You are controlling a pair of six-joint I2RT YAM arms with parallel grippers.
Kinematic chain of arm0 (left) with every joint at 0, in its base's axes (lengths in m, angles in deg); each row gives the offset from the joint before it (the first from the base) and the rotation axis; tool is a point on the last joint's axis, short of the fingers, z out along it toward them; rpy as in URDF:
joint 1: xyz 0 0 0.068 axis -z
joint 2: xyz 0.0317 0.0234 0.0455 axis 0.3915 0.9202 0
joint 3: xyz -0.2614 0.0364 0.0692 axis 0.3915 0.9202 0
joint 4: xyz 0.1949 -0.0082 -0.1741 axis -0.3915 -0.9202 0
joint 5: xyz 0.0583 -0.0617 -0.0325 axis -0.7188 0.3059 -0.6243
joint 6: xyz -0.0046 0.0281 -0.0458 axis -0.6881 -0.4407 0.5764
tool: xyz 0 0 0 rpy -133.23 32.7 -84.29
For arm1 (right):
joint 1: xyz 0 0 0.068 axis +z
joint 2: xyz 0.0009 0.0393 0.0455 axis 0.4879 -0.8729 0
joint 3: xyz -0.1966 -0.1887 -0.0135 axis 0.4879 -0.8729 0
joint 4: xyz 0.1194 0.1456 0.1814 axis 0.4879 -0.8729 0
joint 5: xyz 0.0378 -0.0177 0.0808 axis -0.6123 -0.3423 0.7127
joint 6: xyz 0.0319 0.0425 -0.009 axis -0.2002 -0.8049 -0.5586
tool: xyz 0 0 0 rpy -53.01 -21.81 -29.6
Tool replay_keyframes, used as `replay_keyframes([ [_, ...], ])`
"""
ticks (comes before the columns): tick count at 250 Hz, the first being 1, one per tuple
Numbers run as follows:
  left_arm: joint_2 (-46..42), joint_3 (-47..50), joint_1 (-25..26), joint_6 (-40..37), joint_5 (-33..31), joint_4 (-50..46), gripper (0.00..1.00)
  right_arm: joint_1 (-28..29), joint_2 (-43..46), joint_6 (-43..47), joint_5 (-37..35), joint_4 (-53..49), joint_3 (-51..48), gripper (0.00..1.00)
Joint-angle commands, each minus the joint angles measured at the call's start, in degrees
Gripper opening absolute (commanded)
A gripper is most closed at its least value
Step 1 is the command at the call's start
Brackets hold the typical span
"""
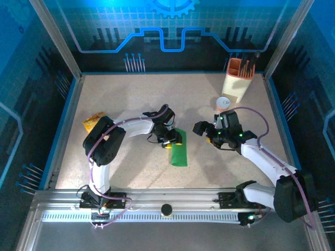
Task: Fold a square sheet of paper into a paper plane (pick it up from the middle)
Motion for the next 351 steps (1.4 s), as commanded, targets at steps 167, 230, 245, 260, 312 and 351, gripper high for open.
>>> replay_keyframes([
  [167,-1.4,0.2,2.0,-1.9,-8.7,-2.5,0.68,2.8,-4.0,-1.3,3.3,8.7,-2.4,0.6],
  [230,-1.2,0.5,2.0,-1.9,-9.0,-2.6,0.68,5.7,-9.7,-2.5,2.9,9.4,-1.2,0.13],
  [245,-1.4,0.5,2.0,-1.9,-9.7,-3.1,0.66,6.0,-11.4,-3.1,3.2,10.2,-1.4,0.1],
  [260,-1.7,0.6,2.0,-2.1,-10.1,-3.6,0.65,6.1,-13.4,-3.4,4.4,10.9,-1.2,0.07],
  [312,-2.9,-0.2,2.0,-3.6,-13.9,-7.2,0.67,7.4,-18.5,-3.8,7.0,12.8,-0.2,0.07],
  [351,-3.8,0.0,2.1,-3.7,-14.2,-6.8,0.67,8.3,-20.1,-4.0,7.1,13.4,0.4,0.06],
])
